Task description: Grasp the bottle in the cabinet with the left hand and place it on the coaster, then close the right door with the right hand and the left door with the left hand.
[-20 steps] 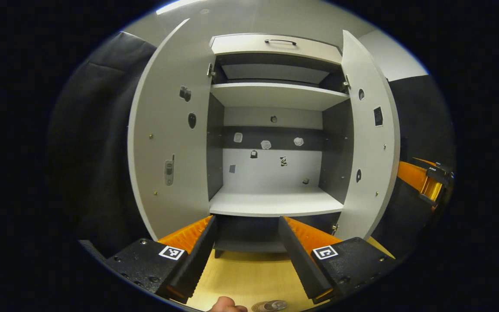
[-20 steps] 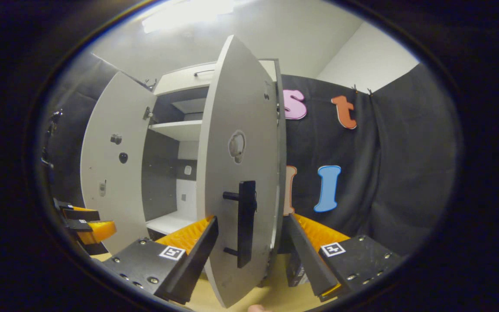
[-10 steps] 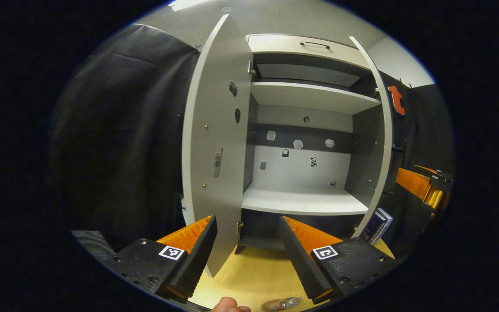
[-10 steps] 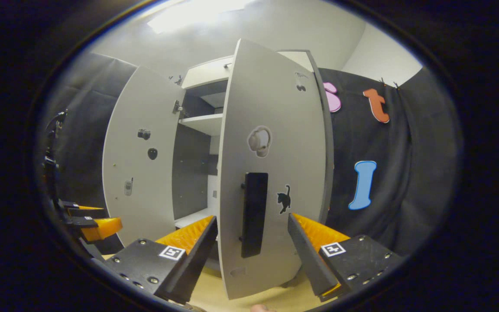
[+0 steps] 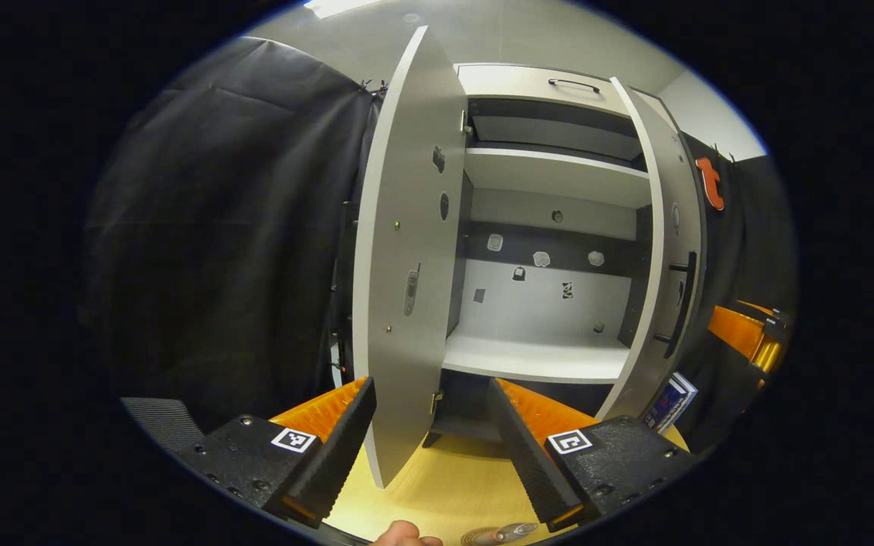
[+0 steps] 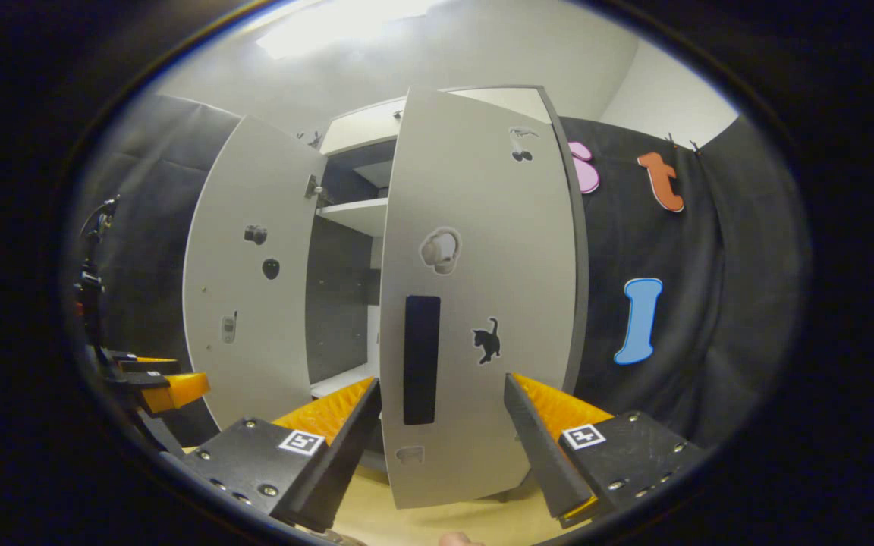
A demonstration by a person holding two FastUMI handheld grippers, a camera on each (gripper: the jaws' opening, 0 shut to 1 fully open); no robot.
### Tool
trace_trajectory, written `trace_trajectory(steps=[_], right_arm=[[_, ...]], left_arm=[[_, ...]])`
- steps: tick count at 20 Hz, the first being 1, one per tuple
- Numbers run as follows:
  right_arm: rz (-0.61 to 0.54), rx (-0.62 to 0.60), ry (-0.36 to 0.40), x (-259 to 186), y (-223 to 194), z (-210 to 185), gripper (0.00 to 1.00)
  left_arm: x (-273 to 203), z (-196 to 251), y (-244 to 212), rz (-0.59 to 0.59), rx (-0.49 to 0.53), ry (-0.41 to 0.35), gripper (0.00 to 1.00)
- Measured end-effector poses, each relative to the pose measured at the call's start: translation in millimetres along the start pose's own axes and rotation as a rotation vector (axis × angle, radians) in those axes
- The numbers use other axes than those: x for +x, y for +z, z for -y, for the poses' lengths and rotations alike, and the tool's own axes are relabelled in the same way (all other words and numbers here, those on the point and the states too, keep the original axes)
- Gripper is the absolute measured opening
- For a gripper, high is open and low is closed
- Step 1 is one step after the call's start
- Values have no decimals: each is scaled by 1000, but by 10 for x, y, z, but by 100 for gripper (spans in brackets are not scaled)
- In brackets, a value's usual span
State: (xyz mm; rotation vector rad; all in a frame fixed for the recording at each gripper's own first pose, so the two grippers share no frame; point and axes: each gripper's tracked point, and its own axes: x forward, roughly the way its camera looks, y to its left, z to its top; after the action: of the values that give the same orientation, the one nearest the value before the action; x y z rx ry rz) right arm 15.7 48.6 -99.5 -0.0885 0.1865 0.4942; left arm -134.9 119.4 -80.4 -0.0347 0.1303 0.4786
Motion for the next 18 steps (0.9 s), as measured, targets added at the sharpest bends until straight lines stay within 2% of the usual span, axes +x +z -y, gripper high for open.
trace_trajectory(steps=[8, 18], right_arm=[[-16, -5, 24, 39, -73, -156, 98], [-35, 4, 34, 181, -177, -347, 98]], left_arm=[[10, -381, 28, 9, 27, 81, 95], [99, -1177, 205, 37, 63, 245, 95]])
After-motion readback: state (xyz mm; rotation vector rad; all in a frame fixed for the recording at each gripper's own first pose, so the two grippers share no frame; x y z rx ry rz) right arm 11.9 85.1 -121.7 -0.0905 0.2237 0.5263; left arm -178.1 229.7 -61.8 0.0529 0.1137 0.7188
